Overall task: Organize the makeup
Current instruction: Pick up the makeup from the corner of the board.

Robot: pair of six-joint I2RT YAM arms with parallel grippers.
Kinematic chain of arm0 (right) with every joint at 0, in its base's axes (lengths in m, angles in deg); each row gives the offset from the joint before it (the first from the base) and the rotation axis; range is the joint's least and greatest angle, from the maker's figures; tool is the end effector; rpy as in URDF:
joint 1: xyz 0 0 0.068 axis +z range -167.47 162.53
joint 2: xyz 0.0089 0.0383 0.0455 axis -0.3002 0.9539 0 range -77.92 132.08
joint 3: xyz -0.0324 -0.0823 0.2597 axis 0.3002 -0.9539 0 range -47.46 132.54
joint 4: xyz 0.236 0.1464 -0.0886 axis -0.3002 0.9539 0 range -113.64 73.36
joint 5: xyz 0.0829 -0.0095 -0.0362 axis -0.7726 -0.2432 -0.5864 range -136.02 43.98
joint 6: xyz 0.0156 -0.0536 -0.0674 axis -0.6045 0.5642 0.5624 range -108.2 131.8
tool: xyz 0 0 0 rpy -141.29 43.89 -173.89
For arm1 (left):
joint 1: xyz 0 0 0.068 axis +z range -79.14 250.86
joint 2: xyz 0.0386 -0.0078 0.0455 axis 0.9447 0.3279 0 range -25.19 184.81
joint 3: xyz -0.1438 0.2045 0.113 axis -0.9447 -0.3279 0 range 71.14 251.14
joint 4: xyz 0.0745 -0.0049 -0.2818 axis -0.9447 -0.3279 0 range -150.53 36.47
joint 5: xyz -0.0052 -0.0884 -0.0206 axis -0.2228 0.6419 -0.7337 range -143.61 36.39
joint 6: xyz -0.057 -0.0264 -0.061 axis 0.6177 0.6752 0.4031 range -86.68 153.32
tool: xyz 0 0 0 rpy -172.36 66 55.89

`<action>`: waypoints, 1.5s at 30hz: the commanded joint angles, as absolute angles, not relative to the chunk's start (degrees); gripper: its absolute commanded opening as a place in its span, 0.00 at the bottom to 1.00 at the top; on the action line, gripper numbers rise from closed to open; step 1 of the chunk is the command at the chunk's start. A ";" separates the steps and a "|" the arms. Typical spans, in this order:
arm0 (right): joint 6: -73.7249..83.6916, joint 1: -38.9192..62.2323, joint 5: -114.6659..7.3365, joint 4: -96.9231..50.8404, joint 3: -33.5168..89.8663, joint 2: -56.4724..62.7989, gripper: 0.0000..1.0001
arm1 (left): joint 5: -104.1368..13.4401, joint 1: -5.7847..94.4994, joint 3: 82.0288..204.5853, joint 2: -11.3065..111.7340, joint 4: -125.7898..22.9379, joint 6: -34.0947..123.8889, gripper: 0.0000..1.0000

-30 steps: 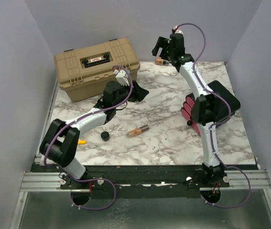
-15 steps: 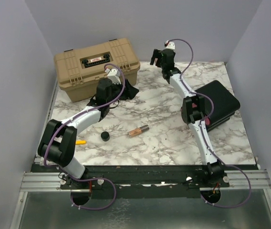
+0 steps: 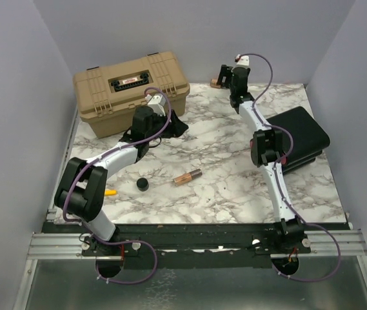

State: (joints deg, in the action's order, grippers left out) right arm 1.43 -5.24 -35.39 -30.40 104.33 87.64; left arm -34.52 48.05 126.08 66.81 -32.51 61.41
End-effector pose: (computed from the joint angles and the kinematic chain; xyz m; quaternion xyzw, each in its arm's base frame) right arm 0.6964 0.1363 0.1538 0.0493 0.7467 0.0612 0.6606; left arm 0.3846 -0.1893 0.2191 0.0634 0.7915 -0.3746 0.4787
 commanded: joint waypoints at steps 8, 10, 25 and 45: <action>2.41 -8.02 -56.52 -23.76 104.40 87.47 0.90 | -31.84 48.71 128.00 69.62 -33.67 60.20 0.64; 2.34 -7.67 -53.67 -22.35 103.31 86.72 0.90 | -31.81 48.74 128.17 69.72 -33.65 60.22 0.64; -3.06 -11.44 -55.19 -17.66 105.19 87.48 0.92 | -31.11 49.32 128.42 70.26 -34.71 59.20 0.64; -18.96 -12.57 -62.24 -26.73 106.59 91.89 0.92 | -22.61 49.24 154.94 90.36 -34.47 59.00 0.64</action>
